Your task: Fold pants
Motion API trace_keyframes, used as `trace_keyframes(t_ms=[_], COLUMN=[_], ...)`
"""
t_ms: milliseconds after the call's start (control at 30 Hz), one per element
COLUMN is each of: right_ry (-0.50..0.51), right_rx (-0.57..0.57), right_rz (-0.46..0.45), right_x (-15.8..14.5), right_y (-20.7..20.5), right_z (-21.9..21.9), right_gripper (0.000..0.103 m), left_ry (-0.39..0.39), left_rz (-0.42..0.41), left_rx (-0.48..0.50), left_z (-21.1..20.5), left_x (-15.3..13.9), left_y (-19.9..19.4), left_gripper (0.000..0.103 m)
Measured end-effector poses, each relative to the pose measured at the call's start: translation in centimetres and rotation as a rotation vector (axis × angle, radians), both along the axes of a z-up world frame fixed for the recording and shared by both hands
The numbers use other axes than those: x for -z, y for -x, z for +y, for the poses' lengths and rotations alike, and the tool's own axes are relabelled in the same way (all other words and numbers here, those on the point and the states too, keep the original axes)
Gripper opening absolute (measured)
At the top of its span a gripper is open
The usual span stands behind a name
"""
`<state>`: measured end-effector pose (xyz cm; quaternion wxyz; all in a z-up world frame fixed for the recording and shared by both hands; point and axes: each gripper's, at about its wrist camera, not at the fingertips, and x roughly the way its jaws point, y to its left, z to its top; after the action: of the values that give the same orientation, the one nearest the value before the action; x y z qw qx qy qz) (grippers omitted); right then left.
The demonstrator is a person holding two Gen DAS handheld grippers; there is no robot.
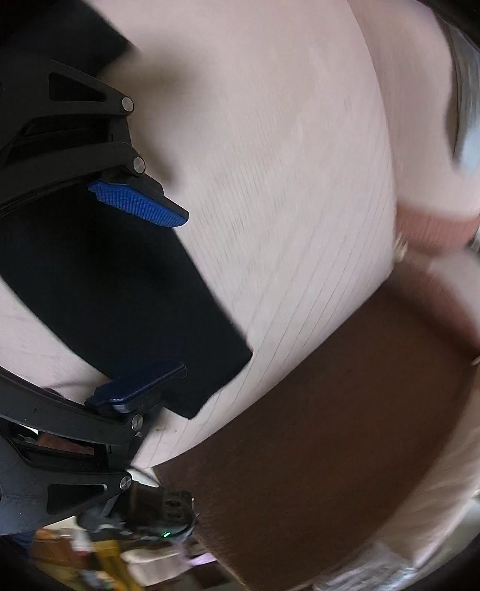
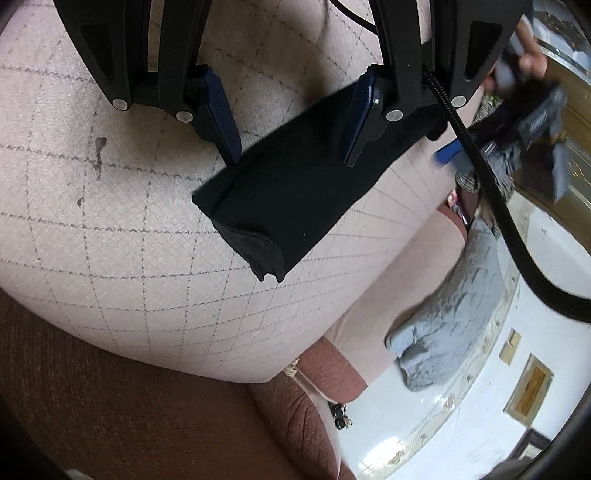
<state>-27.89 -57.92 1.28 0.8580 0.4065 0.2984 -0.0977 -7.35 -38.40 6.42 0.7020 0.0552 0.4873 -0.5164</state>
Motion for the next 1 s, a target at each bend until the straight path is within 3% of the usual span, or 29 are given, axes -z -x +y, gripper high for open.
trace_keyframes(t_ms=[200,300,367,433,467,500,600,633,700,767,833,1000], right_ry=[0.015,0.026,0.047,0.084,0.100,0.090,0.042,0.062,0.072,0.077,0.114,0.229], right_rx=[0.036,0.053,0.053,0.049,0.051,0.055,0.049,0.039,0.029,0.016,-0.009,-0.115], right_rz=[-0.026,-0.035,-0.036,-0.024,-0.013,-0.004,-0.028,-0.027,-0.035,-0.056,-0.079,-0.147], right_x=[0.3,0.5,0.6,0.6,0.7,1.2,1.5,1.2,0.7,-0.1,-1.5,-5.8], right_y=[0.4,0.4,0.3,-0.2,-0.3,-0.5,-0.5,-0.6,-0.6,-0.3,-0.2,-1.3], right_z=[0.6,0.7,0.9,1.1,1.0,0.7,0.0,0.1,0.3,0.5,1.1,4.3], right_gripper=[0.054,0.054,0.054,0.048,0.032,0.015,0.010,0.010,0.009,0.009,0.009,0.009], left_ry=[-0.117,-0.159,-0.144,-0.127,-0.114,-0.110,-0.092,-0.079,-0.055,-0.027,0.011,0.105], left_rz=[-0.050,-0.082,-0.104,-0.099,-0.097,-0.100,-0.135,-0.127,-0.089,-0.040,0.000,-0.013], left_rx=[0.246,0.312,0.339,0.371,0.383,0.390,0.389,0.383,0.352,0.320,0.292,0.236], left_z=[-8.6,-11.1,-12.3,-13.4,-13.3,-13.6,-14.2,-14.2,-14.2,-13.5,-12.4,-8.7], left_x=[2.6,3.8,4.0,4.0,4.2,4.5,4.9,4.8,4.9,4.8,4.3,0.5], left_y=[1.5,2.1,2.3,2.5,2.5,2.6,3.2,3.1,2.9,2.2,1.8,1.9], left_gripper=[0.075,0.076,0.076,0.076,0.076,0.075,0.059,0.053,0.028,0.018,0.018,0.018])
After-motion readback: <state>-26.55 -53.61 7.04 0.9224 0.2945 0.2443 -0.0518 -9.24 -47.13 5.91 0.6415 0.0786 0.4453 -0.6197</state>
